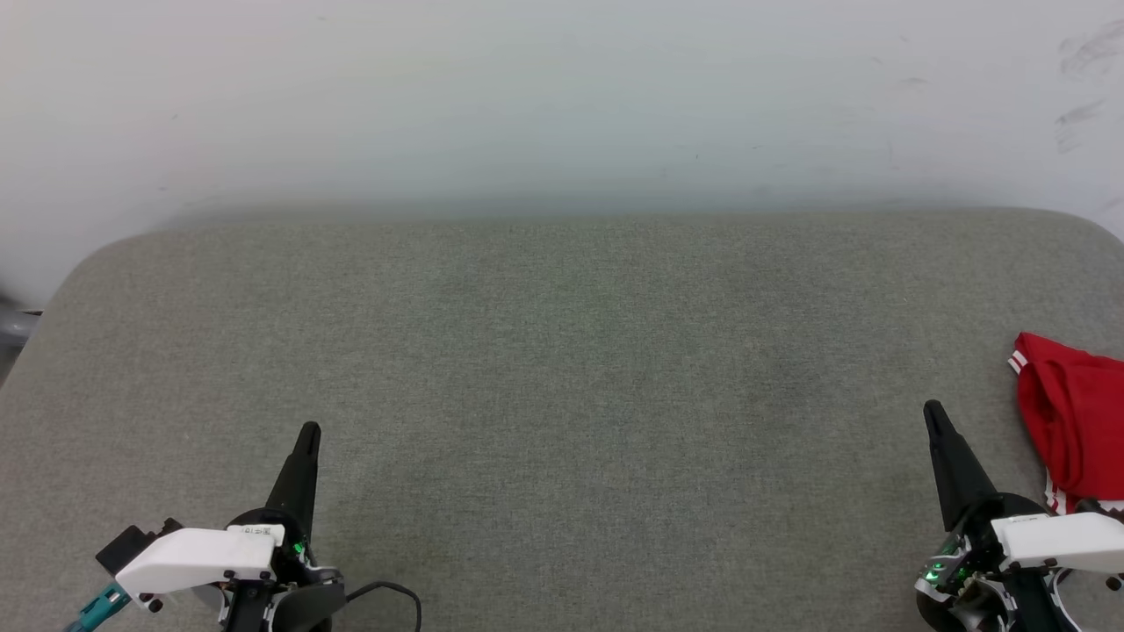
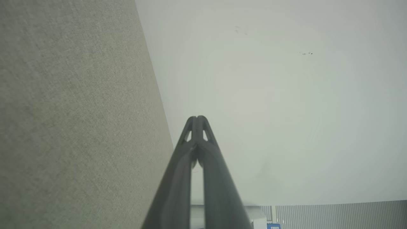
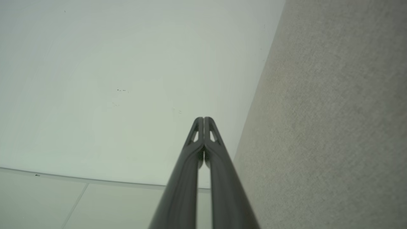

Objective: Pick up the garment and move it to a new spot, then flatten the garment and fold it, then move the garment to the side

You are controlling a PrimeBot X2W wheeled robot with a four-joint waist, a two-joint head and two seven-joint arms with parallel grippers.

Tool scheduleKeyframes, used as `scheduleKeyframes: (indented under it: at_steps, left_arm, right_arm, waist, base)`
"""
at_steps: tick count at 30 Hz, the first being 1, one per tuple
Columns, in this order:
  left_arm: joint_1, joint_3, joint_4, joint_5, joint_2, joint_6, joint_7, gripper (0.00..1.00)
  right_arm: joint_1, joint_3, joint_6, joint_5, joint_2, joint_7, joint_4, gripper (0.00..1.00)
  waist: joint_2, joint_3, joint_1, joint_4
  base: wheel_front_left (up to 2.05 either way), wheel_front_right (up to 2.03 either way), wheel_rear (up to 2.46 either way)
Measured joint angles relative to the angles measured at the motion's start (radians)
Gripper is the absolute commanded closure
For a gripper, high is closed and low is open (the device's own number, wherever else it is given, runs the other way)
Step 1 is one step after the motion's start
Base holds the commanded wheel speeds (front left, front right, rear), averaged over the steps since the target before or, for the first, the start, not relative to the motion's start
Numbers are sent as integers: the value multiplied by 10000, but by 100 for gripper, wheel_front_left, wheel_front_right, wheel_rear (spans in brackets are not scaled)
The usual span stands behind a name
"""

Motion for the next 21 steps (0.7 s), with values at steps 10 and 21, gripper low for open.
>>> scheduleKeyframes:
  at_steps: [10,21]
  left_arm:
    - [-118,222,82,-520,-153,-138,173,100]
    - [-146,272,98,-612,-186,-169,222,100]
  right_arm:
    - [-150,-4,0,675,2,-15,209,100]
    - [-195,-8,0,805,2,-15,251,100]
  waist:
    - [0,30,0,10]
    - [0,35,-1,11]
  base:
    - [0,0,0]
    - [0,0,0]
